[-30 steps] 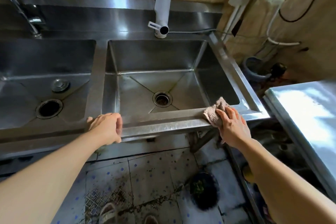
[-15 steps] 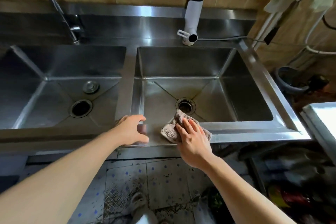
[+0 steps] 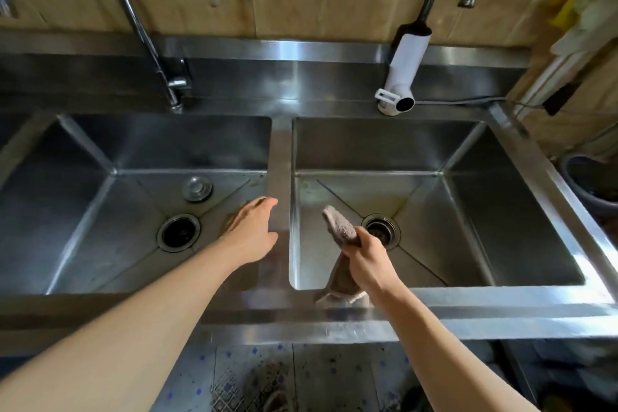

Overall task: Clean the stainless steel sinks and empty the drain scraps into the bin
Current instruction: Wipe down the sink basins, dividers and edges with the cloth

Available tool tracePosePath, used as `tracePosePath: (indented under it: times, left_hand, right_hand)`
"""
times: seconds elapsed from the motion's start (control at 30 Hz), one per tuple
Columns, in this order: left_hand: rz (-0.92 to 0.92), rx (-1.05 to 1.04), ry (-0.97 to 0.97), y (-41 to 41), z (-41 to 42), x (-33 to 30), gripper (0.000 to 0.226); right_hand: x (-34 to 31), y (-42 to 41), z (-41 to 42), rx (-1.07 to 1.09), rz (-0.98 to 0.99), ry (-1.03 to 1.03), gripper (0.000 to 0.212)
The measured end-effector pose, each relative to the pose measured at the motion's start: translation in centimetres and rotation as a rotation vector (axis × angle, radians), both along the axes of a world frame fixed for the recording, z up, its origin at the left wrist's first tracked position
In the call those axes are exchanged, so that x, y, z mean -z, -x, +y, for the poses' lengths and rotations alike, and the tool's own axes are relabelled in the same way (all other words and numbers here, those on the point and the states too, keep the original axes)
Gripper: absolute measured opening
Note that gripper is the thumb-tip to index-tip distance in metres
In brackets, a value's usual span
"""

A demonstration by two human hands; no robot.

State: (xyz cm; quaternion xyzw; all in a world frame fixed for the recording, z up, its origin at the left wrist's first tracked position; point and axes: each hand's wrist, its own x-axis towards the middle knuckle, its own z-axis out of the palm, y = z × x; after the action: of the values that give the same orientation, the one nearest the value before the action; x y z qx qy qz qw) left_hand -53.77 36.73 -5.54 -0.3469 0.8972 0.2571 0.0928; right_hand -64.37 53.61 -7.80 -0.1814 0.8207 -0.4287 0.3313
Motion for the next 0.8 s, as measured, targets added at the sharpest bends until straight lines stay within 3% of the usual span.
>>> tracePosePath:
  times: [0.1, 0.27, 0.43, 0.67, 0.73, 0.8]
  left_hand:
    - [0.002, 0.015, 0.014, 1.8, -1.4, 0.0, 0.062]
    - [0.009, 0.012, 0.055, 5.5, -4.4, 0.4, 0.06]
    - [0.018, -0.065, 0.089, 9.4, -6.9, 1.4, 0.056]
    - [0.116, -0.181, 0.158, 13.9, -10.5, 4.2, 0.044]
    - [0.181, -0.168, 0.142, 15.0, -11.6, 5.2, 0.028]
    - [0.215, -0.17, 0.14, 15.6, -12.2, 5.9, 0.026]
  right_hand:
    - [-0.1, 1.6, -2.5, 0.098, -0.118, 0.074, 0.021]
    - [0.5, 5.6, -7.3, 0.148, -0.141, 0.141, 0.02]
    - [2.4, 9.2, -12.1, 0.164, -0.274, 0.214, 0.029]
    - [4.2, 15.2, -19.9, 0.088, -0.406, 0.404, 0.017]
    - [5.1, 15.1, -22.3, 0.058, -0.523, 0.429, 0.029]
    - [6.8, 14.3, -24.4, 0.05, -0.491, 0.41, 0.045]
